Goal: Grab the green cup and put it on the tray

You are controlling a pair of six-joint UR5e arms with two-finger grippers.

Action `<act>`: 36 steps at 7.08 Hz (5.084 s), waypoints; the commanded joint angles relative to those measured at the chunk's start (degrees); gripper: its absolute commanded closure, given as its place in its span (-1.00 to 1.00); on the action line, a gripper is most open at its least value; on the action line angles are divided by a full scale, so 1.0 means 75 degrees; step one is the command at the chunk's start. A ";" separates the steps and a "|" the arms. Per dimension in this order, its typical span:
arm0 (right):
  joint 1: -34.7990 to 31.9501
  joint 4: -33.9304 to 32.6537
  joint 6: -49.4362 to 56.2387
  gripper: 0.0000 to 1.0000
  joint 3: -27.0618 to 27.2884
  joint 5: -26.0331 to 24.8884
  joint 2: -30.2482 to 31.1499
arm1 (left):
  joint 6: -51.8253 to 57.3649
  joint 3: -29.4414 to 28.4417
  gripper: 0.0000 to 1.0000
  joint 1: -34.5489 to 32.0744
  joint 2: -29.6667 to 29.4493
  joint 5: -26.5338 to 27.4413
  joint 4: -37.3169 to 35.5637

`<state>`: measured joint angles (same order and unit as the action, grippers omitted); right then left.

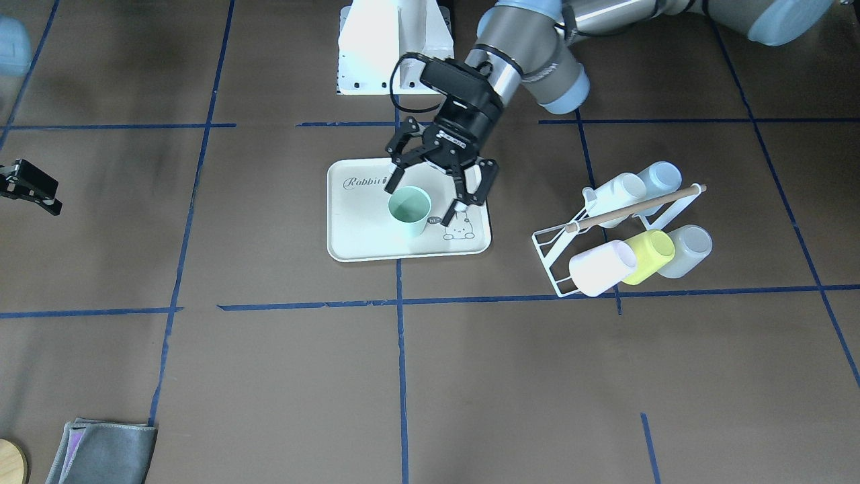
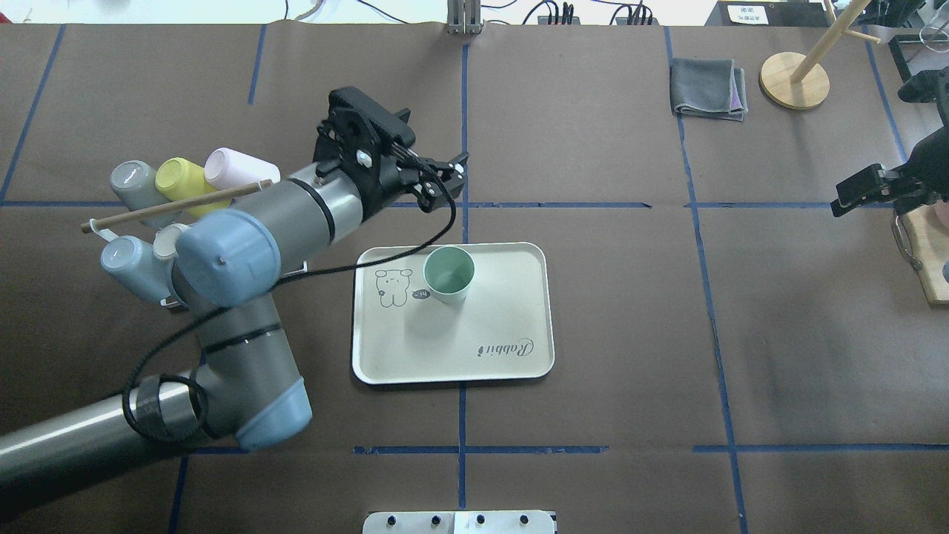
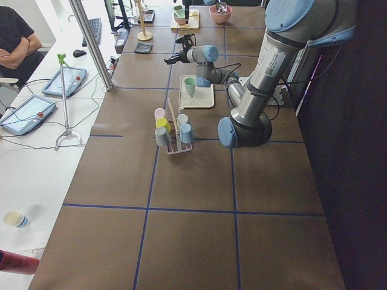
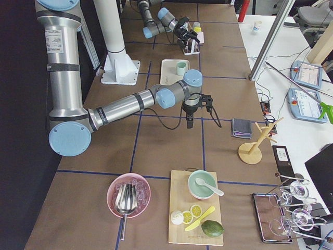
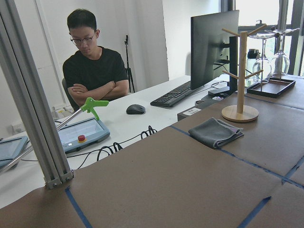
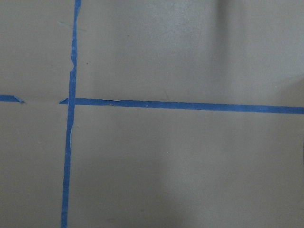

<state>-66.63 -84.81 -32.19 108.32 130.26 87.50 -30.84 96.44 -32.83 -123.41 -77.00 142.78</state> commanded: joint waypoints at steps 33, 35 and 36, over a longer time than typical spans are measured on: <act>-0.3596 -0.0340 0.4010 -1.00 -0.1869 0.1124 0.0954 | 0.5424 -0.2019 -1.00 -0.7694 0.3658 -0.7990 -0.7818; -0.3596 -0.0328 0.3999 -1.00 -0.1845 0.1136 0.0966 | 0.5447 -0.1798 -1.00 -0.7740 0.3703 -0.8014 -0.7846; -0.3596 -0.0328 0.3987 -1.00 -0.1810 0.1147 0.0977 | 0.5447 -0.1285 -1.00 -0.7740 0.4041 -0.8026 -0.7845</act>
<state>-93.60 -87.29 -2.19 94.50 138.79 94.76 9.96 83.41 -90.81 -95.21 -137.13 83.95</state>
